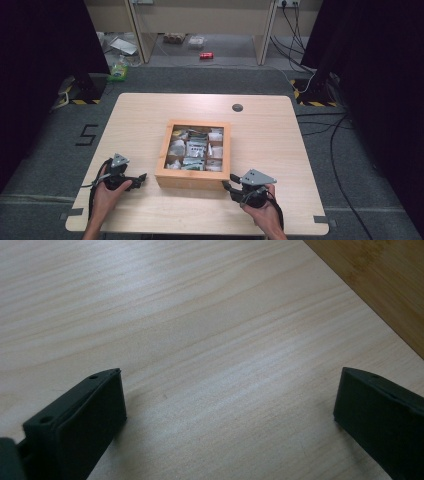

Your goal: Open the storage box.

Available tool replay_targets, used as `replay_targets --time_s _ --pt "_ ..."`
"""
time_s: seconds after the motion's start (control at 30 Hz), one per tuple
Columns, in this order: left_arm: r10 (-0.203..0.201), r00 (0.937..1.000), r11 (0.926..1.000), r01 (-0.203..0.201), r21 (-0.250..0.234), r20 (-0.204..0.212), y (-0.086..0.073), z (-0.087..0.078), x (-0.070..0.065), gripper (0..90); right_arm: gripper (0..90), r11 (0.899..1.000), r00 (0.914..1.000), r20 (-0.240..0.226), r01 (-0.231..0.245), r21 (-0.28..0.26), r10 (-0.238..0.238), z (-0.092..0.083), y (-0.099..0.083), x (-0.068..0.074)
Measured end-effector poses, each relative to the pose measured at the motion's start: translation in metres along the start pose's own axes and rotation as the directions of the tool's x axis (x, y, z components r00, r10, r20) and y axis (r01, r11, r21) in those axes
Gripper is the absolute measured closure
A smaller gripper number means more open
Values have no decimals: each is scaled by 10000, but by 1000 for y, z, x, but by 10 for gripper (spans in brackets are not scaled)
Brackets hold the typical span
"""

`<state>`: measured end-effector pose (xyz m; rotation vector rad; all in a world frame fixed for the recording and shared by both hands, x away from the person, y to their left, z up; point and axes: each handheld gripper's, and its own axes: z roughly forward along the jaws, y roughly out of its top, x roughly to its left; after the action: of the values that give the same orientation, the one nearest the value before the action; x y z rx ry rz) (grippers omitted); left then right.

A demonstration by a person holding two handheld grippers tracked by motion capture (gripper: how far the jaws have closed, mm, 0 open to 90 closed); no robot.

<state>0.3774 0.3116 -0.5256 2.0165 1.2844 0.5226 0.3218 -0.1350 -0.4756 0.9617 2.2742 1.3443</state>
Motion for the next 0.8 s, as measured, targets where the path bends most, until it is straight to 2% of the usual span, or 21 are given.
replay_targets --time_s 0.07,0.37,0.8 --pt "-2 10000 10000 2 -4 0 0 0 0 0 612 9999 9999 -50 96 -94 -97 0 2 0" --pt "-3 10000 10000 3 -6 0 0 0 0 0 610 9990 9997 -218 -78 -431 69 0 12 -3" --pt "-3 10000 10000 3 -2 0 0 0 0 0 618 9945 9997 -158 -179 -1036 164 0 31 -10"
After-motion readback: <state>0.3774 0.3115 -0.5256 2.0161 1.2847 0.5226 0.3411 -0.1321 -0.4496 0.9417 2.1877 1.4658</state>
